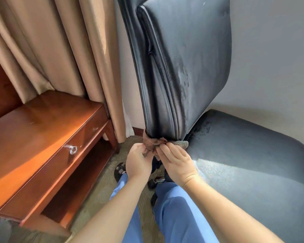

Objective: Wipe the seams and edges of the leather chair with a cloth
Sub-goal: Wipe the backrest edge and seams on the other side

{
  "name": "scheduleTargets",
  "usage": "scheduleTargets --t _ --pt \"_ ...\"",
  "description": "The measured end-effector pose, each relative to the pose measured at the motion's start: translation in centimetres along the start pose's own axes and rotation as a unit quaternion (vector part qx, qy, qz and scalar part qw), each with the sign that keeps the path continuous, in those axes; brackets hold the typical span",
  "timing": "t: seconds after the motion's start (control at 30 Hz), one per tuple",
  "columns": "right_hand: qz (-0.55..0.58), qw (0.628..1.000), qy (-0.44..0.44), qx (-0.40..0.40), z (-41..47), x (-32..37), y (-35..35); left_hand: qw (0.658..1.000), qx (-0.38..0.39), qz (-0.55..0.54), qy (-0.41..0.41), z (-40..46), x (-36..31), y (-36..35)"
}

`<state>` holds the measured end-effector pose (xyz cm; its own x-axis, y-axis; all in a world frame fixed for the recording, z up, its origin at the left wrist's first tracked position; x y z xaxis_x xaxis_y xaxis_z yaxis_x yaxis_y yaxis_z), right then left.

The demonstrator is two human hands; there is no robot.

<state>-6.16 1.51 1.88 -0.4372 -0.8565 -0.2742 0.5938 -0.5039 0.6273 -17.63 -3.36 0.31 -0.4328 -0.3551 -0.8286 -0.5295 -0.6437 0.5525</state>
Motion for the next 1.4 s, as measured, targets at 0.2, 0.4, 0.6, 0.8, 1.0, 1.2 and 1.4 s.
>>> scheduleTargets --t 0.2,0.4,0.6,0.8,1.0,1.2,1.4 --pt "0.056 0.997 -0.039 0.038 -1.6 0.7 -1.4 0.991 0.09 0.068 0.066 0.0 1.7 -1.1" --pt "0.222 0.928 -0.222 0.199 -3.6 -0.1 -1.4 0.989 0.126 -0.03 0.073 -1.8 1.5 0.1" --pt "0.283 0.87 -0.345 0.21 -3.2 1.0 2.5 0.992 0.1 -0.066 0.036 -4.0 -1.5 2.1" --pt "0.382 0.747 -0.514 0.177 -2.6 -0.2 4.9 0.998 0.054 -0.039 0.004 -5.4 -3.8 5.2" --pt "0.427 0.709 -0.544 0.135 -1.0 -1.1 6.8 0.992 0.055 -0.11 0.014 -5.9 -4.8 6.8" --pt "0.453 0.688 -0.549 0.143 0.1 -1.3 7.4 0.989 0.053 -0.137 0.026 -5.5 -4.9 8.6" --pt "0.433 0.739 -0.44 0.269 1.7 -0.1 7.7 0.988 0.101 -0.119 0.016 -4.6 -6.1 8.9"
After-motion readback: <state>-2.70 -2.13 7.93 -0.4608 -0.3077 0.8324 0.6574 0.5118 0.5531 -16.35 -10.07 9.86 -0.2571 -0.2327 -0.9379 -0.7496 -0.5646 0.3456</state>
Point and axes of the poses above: each hand's wrist, its own z-axis towards the middle knuckle, its own y-axis out of the back of the hand, x = y × z, the point moved 5 cm from there along z, towards the middle knuckle, and after that the axes turned 5 degrees about x, right-handed, at the moved point
